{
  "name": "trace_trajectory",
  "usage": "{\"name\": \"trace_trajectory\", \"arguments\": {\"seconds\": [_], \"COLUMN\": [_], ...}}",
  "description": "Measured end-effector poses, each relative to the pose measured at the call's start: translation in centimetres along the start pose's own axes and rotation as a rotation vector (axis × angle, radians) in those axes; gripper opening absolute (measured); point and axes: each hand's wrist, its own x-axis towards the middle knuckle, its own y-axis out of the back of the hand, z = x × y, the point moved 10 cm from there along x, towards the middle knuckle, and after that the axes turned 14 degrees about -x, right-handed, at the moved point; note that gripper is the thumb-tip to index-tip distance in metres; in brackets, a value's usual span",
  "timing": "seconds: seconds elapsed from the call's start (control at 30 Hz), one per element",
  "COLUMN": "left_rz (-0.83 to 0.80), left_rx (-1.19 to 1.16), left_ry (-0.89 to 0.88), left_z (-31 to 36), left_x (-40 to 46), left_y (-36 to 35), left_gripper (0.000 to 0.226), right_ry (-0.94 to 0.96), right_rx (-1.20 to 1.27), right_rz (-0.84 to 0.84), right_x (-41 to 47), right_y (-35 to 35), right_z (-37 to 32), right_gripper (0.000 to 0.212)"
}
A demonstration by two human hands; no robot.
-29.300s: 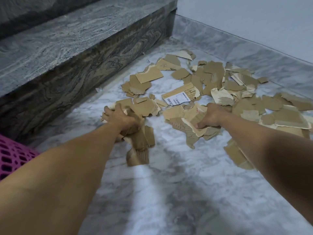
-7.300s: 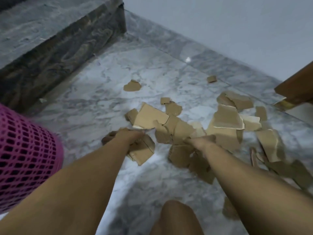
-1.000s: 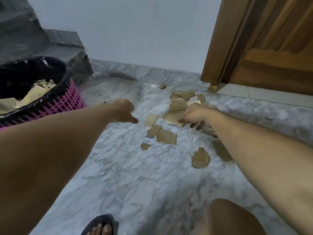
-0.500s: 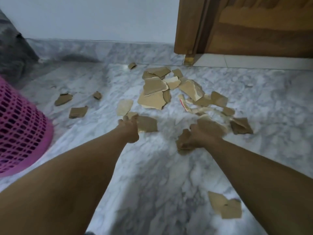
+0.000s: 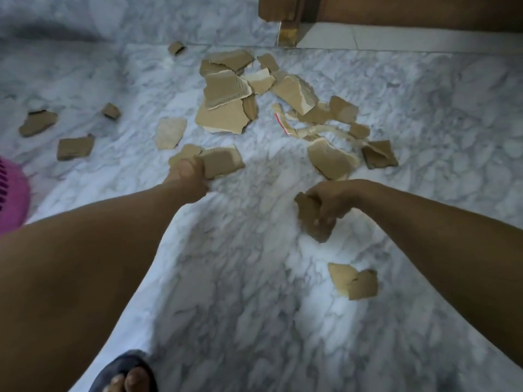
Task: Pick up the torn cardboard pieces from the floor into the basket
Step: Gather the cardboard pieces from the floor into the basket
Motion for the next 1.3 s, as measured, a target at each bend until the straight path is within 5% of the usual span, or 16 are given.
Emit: {"name": "trace_trajectory", "arguments": {"seconds": [0.2, 0.6, 0.73, 0.97, 1.07, 1.23, 1.3], "left_rz": [-0.121, -0.214, -0.153, 0.010, 0.078, 0.001, -0.069], "left_rx": [0.020, 0.065, 0.137, 0.296, 0.255, 0.196, 0.201], "left_ry": [-0.004, -0.098, -0.113, -0.001, 0.117, 0.254, 0.251], "left_z": [3.2, 6.1, 5.8, 4.7, 2.8, -0.5, -1.1], "left_x": [-1.0, -0.7, -0.1, 0.9, 1.9, 3.1, 3.4], "left_y": [-2.5, -6.3, -5.9, -2.9, -1.5, -0.8, -1.0], "left_gripper": [0.026, 0.041, 0.048, 0.080, 0.085, 0.130, 0.140], "right_ry": [-0.077, 0.104, 0.182, 0.150, 0.052, -0.142, -0.209], "right_rx": [-0.332, -0.653, -0.586, -0.273, -0.130, 0.323, 0.244], "right_rz": [-0.242, 0.179, 0.300, 0.387, 0.468, 0.651, 0.724], "right_x": [-3.7, -7.2, -7.1, -5.1, -3.5, -0.7, 0.2], "right_y": [-7.5, -11.0, -11.0, -6.4, -2.5, 3.5, 5.5], "right_z": [1.3, 0.1, -0.1, 0.6, 2.1, 5.8, 6.4], "right_gripper": [0.020, 0.080, 0.080, 0.036, 0.039, 0.050, 0.066]}}
